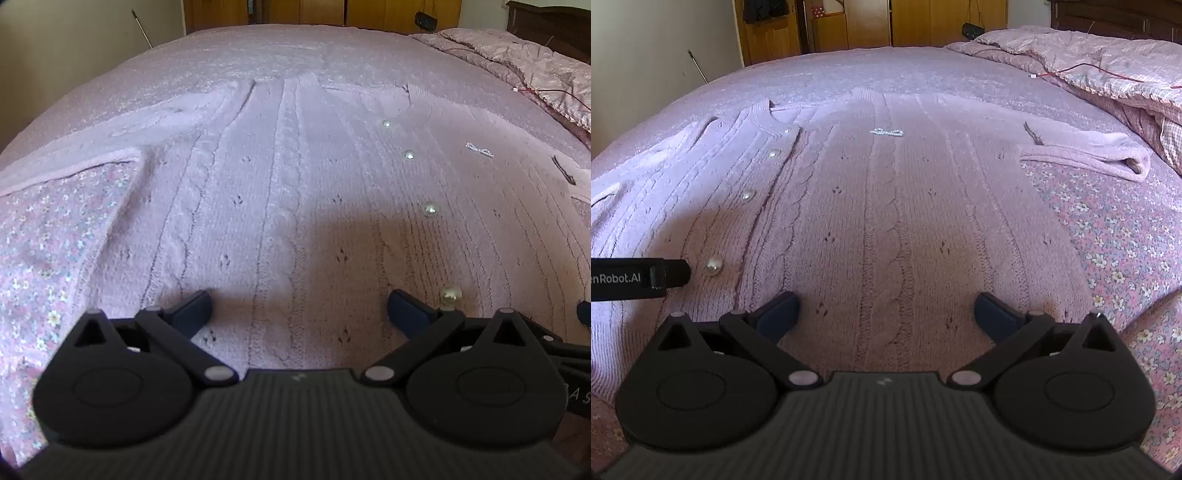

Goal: Fold small clothes

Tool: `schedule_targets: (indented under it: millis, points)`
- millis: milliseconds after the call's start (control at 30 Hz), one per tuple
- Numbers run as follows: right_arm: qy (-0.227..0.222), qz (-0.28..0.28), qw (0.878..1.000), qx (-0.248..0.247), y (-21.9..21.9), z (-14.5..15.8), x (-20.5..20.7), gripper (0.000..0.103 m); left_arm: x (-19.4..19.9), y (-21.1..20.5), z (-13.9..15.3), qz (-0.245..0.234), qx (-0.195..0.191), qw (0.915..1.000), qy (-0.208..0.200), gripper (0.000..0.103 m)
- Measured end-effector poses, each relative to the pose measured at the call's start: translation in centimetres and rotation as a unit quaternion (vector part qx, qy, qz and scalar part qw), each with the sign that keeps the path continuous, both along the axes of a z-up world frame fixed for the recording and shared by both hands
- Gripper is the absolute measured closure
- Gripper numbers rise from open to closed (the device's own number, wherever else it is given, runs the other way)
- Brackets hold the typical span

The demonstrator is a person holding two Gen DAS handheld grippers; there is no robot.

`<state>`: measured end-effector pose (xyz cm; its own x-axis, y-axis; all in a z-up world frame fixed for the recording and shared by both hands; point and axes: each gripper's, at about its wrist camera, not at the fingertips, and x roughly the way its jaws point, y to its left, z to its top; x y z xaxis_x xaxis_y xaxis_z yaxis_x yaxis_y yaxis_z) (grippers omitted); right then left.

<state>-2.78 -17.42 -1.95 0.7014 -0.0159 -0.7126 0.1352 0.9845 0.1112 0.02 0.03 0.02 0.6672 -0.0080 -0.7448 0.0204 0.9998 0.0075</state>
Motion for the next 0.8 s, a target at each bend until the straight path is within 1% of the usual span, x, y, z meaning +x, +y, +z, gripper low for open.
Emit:
schedule_targets:
  millis: [33, 267, 800]
  points:
    - [-0.006, 0.0, 1.0, 0.002, -0.01, -0.01, -0.06, 0.0, 0.02, -0.01, 0.0, 0.0, 0.001, 1.0, 0.002, 0.0]
    - [-0.005, 0.0, 1.0, 0.001, -0.04, -0.01, -0.06, 0.0, 0.38, 0.1, 0.22, 0.0, 0.002, 1.0, -0.002, 0.0]
    - [-0.005, 0.0, 1.0, -0.002, -0.43, 0.37, -0.19, 0.0, -0.27, -0.05, 0.07, -0.002, 0.005, 1.0, -0.005, 0.0]
